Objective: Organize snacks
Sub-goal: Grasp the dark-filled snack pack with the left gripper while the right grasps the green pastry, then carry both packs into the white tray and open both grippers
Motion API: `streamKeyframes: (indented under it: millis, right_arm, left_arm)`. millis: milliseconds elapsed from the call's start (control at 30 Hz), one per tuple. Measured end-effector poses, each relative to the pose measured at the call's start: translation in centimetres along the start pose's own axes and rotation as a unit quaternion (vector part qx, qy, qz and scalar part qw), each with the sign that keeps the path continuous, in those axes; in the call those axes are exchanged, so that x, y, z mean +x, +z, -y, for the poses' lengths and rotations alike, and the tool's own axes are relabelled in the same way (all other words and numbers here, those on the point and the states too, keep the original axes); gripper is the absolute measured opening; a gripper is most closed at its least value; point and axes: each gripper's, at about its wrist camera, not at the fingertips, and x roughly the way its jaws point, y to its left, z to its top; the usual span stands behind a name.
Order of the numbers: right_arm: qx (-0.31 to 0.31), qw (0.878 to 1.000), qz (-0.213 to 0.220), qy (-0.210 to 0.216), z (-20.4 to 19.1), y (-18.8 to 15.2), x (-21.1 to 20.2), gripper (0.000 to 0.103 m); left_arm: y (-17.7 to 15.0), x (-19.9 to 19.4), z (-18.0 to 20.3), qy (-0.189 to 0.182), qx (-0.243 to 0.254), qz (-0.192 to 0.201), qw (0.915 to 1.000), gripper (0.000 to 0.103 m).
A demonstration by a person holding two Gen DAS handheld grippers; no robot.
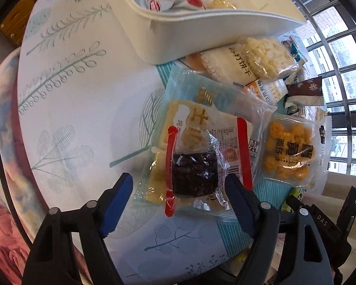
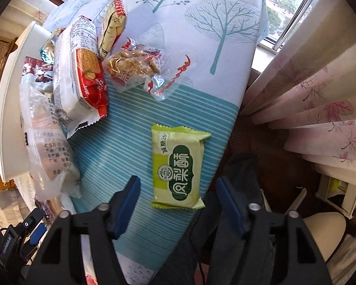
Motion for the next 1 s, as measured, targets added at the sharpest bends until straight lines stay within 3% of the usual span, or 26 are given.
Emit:
streamKeyframes:
  millis: [167,300,800,1000]
  right_arm:
    - [-0.005,1.000,-0.005,-0.018,-0.2,0.4,0.4,0.049]
    - [-0.009,0.999,-0.009,-0.033,-0.1,0.5,0.2,0.039]
    - [-0.025,0.999,-0.030,-0.034,-1.2,-0.3,-1.2,0.038]
    - [-0.043,0.998,-0.050,-0.024,-2.4,-2.5,-2.3,0.038]
  left_arm:
    - [0.6,0.9,0.1,0.004,-0.007,-0.009,0.9999,0.064]
    - [1.1,0.8,0.1,-0.001,-0.005,-0.006,1.0000,0.045]
    - [0.2,-0.2,-0.6,0.003,-0.005,-0.031,0.9995,0.043]
    - [-1.7,-1.3,-1.6,0.002,-0.007,-0.042,0.9991,0.043]
